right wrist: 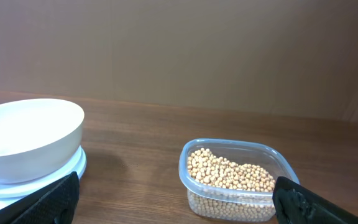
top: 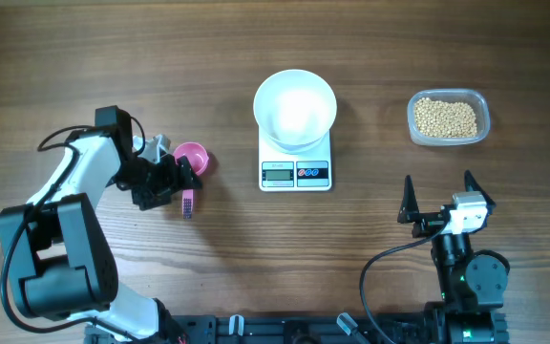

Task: Scoop item into bowl and weigh 150g on scale
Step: 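Reach the left gripper to the pink scoop and grasp its handle, then lift the pink scoop with the left gripper toward the scale center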

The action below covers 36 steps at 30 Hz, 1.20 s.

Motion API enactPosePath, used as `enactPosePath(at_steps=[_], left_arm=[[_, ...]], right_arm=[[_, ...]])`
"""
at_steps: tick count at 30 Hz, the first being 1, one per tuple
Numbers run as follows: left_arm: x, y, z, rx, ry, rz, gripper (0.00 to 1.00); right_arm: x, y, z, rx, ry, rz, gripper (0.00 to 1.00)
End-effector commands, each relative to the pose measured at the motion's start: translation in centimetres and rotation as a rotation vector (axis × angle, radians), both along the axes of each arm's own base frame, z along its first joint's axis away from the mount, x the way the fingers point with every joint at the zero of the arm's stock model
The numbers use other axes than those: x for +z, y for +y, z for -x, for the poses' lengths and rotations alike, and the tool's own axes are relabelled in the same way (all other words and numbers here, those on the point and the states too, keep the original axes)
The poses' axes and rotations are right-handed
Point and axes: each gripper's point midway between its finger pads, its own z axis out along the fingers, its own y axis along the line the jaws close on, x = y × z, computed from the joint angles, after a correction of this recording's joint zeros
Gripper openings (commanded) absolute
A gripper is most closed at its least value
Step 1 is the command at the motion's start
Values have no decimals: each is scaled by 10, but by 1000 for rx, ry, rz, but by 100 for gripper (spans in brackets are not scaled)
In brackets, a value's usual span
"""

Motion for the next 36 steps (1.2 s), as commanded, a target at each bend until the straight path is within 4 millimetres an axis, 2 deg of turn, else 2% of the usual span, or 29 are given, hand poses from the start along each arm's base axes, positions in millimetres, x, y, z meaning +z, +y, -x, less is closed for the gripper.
enactPosePath(at_steps=[1, 7, 12, 16, 18, 19, 26, 31, 33, 36], left_arm=[[-9, -5, 4, 14, 20, 41, 77], [-20, -13, -4, 20, 15, 104, 78], [-20, -13, -3, 20, 17, 104, 62], [-21, -12, -7, 19, 2, 102, 57], [-21, -12, -7, 19, 0, 101, 47], [-21, -12, -7, 19, 0, 101, 45], [-21, -12, -7, 19, -1, 100, 43], [-21, -12, -7, 19, -1, 100, 28], [-21, -12, -7, 19, -1, 100, 15], [-20, -12, -6, 20, 4, 103, 4]], right_arm=[[2, -2, 0, -11, -10, 5, 100], [2, -2, 0, -11, -10, 5, 100], [2, -2, 0, -11, -10, 5, 100], [2, -2, 0, -11, -10, 5, 100], [2, -2, 0, -11, -10, 5, 100], [2, -2, 0, -11, -10, 5, 100], [2, -2, 0, -11, -10, 5, 100], [2, -2, 0, -11, -10, 5, 100], [2, -2, 0, -11, -10, 5, 100], [2, -2, 0, -11, -10, 5, 100]])
